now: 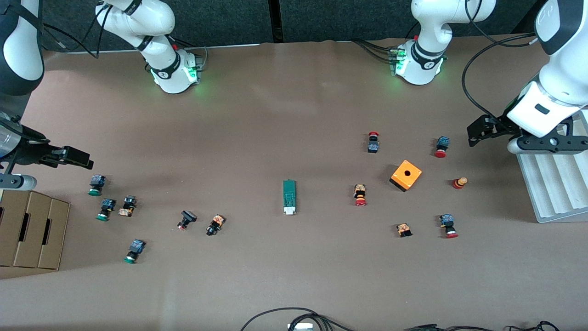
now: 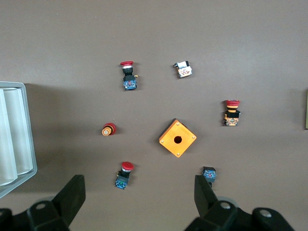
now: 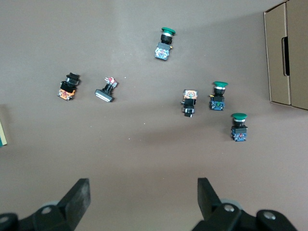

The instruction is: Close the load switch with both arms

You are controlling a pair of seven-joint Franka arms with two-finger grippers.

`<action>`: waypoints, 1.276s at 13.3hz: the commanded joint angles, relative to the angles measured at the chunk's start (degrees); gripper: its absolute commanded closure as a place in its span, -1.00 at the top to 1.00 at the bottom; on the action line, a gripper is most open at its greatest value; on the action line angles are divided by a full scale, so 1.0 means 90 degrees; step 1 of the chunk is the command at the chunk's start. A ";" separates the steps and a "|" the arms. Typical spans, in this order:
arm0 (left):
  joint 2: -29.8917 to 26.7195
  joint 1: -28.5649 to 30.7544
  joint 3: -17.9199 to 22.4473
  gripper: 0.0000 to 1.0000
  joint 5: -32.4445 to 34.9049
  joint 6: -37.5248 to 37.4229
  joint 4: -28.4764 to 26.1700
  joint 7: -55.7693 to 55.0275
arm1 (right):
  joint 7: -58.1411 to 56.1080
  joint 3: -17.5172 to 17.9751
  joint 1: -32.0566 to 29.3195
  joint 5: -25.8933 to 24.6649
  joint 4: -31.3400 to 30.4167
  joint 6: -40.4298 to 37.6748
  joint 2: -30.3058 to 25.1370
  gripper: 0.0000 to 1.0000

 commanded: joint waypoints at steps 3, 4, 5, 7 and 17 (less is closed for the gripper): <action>-0.0018 -0.0083 0.0032 1.00 0.0102 0.0018 0.0056 -0.0065 | 0.0042 0.0020 0.0010 -0.0075 0.0102 0.0066 0.0002 0.99; -0.0028 -0.0093 0.0032 1.00 0.0092 0.0018 0.0065 -0.0065 | 0.0042 0.0020 0.0010 -0.0056 0.0112 0.0066 0.0002 0.99; -0.0018 -0.0093 0.0022 1.00 0.0092 0.0018 0.0075 -0.0065 | 0.0003 0.0020 0.0010 -0.0056 0.0112 0.0066 0.0002 0.99; -0.0018 -0.0093 -0.0007 1.00 0.0092 0.0018 0.0085 -0.0065 | -0.0007 0.0020 0.0000 -0.0056 0.0121 0.0066 0.0002 0.99; -0.0018 -0.0083 -0.0007 1.00 0.0092 0.0018 0.0085 -0.0065 | -0.0017 0.0040 0.0010 -0.0056 0.0141 0.0066 0.0168 0.99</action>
